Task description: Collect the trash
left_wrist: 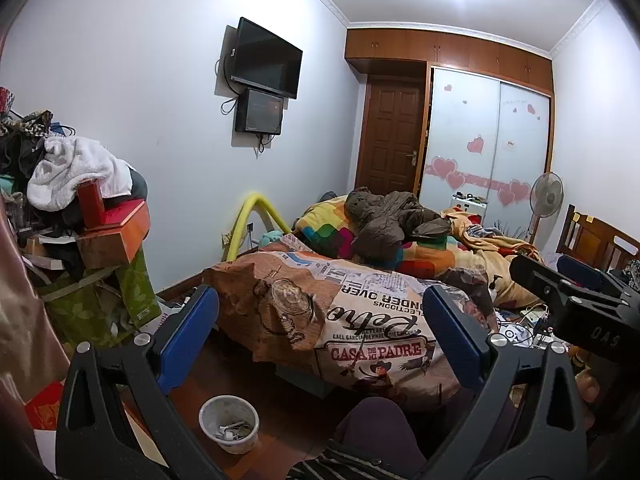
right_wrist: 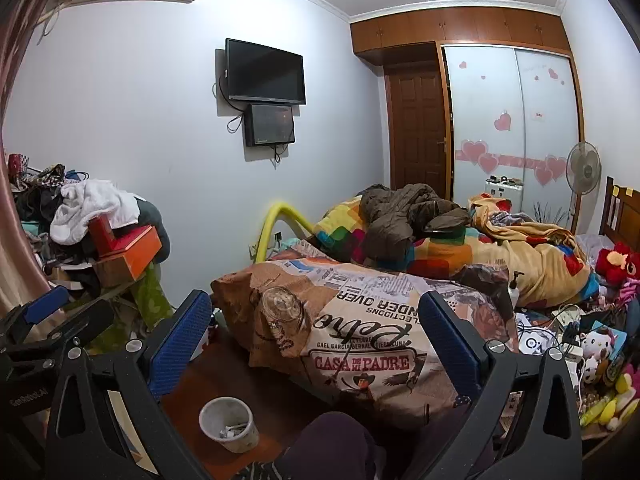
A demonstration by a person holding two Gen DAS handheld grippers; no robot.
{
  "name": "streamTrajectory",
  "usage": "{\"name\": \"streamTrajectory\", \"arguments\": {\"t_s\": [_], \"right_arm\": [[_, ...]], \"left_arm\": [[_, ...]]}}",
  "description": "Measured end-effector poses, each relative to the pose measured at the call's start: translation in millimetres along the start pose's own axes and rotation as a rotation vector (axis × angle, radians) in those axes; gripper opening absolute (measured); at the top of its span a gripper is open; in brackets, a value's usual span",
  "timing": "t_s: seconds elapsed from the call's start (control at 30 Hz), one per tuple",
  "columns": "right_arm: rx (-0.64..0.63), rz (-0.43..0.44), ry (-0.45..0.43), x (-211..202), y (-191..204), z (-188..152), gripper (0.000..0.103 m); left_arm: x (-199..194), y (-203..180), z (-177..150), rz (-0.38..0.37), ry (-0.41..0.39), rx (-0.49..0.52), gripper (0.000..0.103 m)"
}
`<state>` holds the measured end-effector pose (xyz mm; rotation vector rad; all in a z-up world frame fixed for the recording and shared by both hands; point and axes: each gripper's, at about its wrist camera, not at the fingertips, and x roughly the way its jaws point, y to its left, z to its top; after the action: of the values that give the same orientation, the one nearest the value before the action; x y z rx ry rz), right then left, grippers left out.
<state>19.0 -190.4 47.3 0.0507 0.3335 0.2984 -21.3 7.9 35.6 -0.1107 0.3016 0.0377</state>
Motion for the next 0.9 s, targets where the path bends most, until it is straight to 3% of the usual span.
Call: {"name": "streamTrajectory", "arguments": {"t_s": [0.9], "right_arm": [[0.002, -0.002, -0.003, -2.2, -6.7, 3.3, 0.103]], "left_arm": [[-2.2, 0.7, 1.6, -0.018, -0.012, 0.025, 0.102]]}}
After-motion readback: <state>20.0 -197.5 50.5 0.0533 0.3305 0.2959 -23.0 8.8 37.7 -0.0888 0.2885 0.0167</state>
